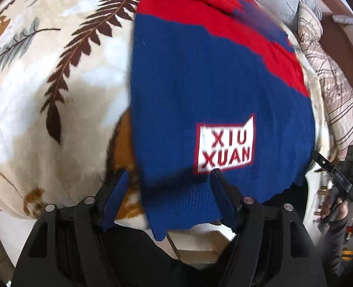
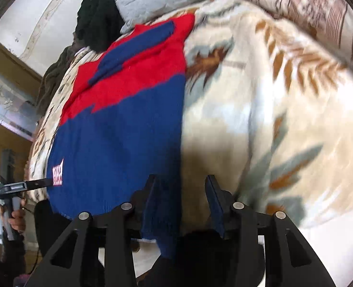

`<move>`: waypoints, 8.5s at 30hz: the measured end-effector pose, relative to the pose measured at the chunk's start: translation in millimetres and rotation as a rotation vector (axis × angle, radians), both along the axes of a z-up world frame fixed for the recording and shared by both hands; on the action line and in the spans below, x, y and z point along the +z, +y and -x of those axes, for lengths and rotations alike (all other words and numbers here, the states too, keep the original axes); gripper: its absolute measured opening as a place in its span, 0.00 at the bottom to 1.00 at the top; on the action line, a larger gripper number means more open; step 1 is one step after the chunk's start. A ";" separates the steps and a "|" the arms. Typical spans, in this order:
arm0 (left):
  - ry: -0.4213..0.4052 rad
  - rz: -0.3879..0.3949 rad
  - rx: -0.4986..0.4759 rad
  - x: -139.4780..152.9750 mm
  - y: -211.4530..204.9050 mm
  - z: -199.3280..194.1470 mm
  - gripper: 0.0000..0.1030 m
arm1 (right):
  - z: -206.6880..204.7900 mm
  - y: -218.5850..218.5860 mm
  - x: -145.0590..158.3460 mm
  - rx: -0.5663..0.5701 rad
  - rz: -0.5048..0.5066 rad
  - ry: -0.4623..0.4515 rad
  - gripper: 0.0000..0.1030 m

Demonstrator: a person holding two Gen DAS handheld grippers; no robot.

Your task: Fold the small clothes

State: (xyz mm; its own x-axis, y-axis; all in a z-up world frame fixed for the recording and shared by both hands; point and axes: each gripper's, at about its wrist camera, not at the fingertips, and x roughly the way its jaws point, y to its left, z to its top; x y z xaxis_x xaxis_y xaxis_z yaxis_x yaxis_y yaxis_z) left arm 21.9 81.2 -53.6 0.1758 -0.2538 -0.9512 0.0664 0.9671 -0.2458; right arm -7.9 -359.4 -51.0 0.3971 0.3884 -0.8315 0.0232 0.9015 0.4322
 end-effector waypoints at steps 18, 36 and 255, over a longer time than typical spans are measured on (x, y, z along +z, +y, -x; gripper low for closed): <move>0.045 0.277 0.095 2.1 17.7 15.9 0.06 | 14.2 37.4 2.7 0.201 -0.173 -0.047 0.07; -0.163 0.500 0.192 65.3 46.6 -48.0 0.05 | -36.4 22.8 79.6 0.069 -0.382 -0.323 0.06; -0.324 -0.092 0.369 23.2 2.8 -204.6 0.72 | -213.8 154.7 20.2 0.060 0.066 -0.358 0.30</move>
State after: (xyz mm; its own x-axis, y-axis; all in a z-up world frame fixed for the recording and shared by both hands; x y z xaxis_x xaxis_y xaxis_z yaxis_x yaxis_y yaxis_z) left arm 226.5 84.0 -30.4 0.5282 -0.0360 -0.8483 -0.2258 0.9571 -0.1813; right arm 205.9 -204.7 -30.8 0.6456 0.3695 -0.6683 -0.1722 0.9230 0.3441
